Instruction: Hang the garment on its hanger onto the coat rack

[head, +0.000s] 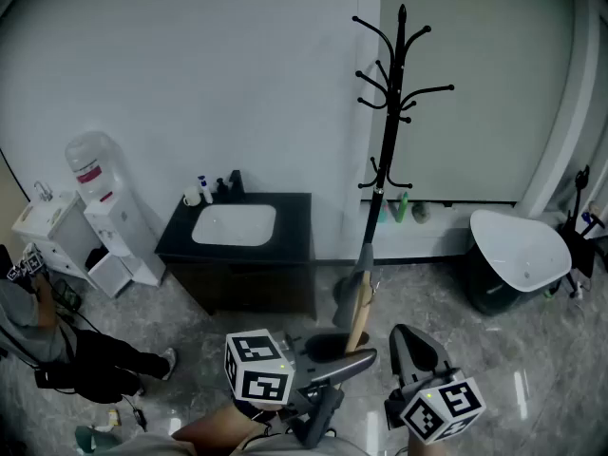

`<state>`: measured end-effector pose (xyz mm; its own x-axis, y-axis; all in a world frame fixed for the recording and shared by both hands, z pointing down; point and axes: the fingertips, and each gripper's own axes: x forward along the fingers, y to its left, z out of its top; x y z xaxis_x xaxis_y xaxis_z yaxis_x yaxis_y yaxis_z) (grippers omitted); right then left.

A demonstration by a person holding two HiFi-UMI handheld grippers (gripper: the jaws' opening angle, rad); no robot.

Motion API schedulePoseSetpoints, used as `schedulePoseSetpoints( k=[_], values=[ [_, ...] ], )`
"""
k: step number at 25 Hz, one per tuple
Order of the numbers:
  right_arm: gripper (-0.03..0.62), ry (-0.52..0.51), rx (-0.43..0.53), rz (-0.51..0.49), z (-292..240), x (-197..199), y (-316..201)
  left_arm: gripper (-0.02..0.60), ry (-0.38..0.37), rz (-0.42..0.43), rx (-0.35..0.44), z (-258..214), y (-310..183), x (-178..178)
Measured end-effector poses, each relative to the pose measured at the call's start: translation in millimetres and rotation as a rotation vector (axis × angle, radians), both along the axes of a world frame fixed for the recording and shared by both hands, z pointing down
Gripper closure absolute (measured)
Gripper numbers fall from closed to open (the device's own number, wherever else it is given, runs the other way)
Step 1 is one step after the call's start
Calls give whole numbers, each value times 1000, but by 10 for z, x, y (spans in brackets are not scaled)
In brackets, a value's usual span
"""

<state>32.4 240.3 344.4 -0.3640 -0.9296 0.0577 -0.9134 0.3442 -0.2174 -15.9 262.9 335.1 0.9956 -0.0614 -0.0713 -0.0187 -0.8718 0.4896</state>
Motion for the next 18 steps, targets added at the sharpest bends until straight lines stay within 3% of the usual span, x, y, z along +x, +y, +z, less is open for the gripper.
schedulePoseSetpoints(
  k=[18],
  values=[
    [579, -43, 4, -27, -12, -6, 83, 437, -11, -17, -4, 33, -23, -6]
  ],
)
